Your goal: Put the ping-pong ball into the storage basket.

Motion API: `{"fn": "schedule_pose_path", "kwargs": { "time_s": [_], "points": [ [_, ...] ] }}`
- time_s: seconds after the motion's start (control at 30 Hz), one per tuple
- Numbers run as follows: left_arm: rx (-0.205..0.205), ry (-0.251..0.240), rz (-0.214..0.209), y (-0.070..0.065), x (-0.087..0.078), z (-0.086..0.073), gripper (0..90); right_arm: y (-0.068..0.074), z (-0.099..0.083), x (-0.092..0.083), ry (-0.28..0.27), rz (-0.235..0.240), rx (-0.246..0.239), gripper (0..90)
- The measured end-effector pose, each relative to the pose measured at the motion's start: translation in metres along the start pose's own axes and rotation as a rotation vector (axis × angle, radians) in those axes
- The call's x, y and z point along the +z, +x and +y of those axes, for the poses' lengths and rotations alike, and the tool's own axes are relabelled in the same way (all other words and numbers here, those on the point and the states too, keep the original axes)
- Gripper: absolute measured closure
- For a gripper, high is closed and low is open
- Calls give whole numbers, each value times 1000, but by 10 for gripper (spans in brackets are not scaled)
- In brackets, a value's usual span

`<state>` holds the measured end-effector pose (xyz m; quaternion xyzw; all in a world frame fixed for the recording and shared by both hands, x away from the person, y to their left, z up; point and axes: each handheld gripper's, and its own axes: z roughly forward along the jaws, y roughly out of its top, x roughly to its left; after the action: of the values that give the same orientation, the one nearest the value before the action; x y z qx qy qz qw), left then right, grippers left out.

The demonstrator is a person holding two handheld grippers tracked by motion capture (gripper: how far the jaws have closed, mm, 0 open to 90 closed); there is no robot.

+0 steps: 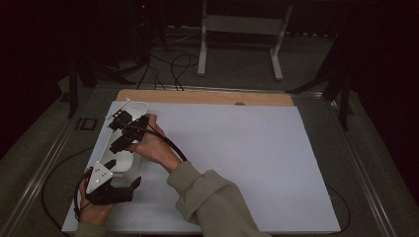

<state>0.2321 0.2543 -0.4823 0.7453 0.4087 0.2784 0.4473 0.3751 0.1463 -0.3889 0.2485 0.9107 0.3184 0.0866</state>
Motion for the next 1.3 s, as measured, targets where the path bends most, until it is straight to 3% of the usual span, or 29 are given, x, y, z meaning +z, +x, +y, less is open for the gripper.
{"fn": "schedule_pose_path", "kwargs": {
  "time_s": [0.93,1.3],
  "points": [
    [4,2,3,0,1,0,1,-7,-9,-17,-5,-18,-20,130],
    [8,6,4,-1,1,0,1,-19,-21,-29,-17,-32,1,132]
  ]
}}
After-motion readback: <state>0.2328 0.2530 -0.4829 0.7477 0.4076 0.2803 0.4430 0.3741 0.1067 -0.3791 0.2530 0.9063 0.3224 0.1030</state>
